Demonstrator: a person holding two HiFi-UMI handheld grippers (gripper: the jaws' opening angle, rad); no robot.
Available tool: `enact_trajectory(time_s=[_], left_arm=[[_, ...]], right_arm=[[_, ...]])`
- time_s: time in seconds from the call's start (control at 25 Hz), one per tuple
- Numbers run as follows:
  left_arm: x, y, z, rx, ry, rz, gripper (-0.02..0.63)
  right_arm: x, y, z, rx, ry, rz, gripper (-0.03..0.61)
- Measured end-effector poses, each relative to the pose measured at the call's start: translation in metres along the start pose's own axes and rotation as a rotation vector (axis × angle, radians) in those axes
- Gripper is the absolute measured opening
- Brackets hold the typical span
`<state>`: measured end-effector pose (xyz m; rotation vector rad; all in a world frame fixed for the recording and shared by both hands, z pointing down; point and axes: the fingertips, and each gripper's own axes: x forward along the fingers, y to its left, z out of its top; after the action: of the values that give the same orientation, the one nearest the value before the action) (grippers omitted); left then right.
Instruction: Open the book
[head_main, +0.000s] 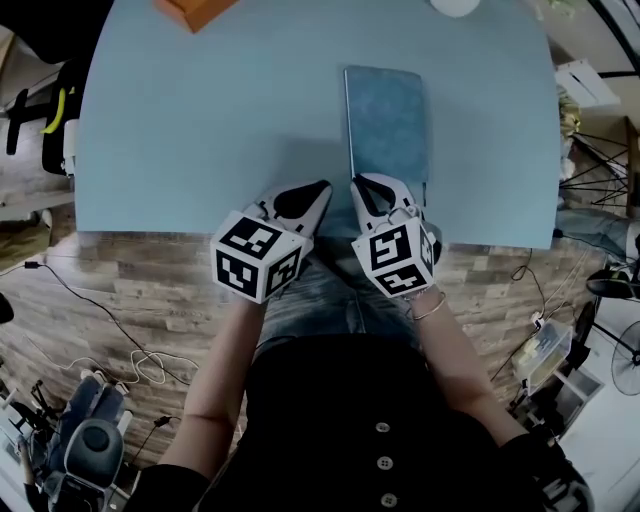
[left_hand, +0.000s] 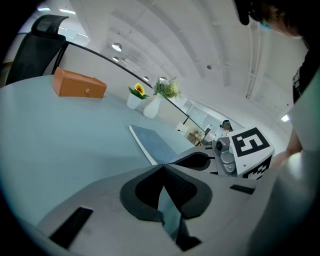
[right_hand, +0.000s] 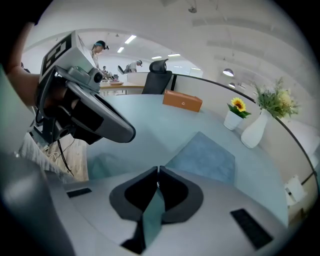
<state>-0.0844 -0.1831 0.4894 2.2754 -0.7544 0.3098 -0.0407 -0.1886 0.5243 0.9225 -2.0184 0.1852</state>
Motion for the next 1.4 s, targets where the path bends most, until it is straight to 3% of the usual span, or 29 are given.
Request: enact_trajectory(time_s=[0.4,0.72,1.4], left_arm=[[0.006,-0.009,0.008,0.023,0.001,-0.017,0.012],[0.008,-0.011,0.02,0.027,-0.019,0.014,0.012],[0.03,-0.048,0.031,0.06,-0.049,0.027,0.012]], right_arm=[[-0.022,-0.015,0.015,0.134,-0.067,0.045,0.011],[-0.042,-0.028,0.024,0.209,-0.123,0.088,0.011],[-0.098,-0.072,0.023,0.319,-0.261,0.065,0.009]])
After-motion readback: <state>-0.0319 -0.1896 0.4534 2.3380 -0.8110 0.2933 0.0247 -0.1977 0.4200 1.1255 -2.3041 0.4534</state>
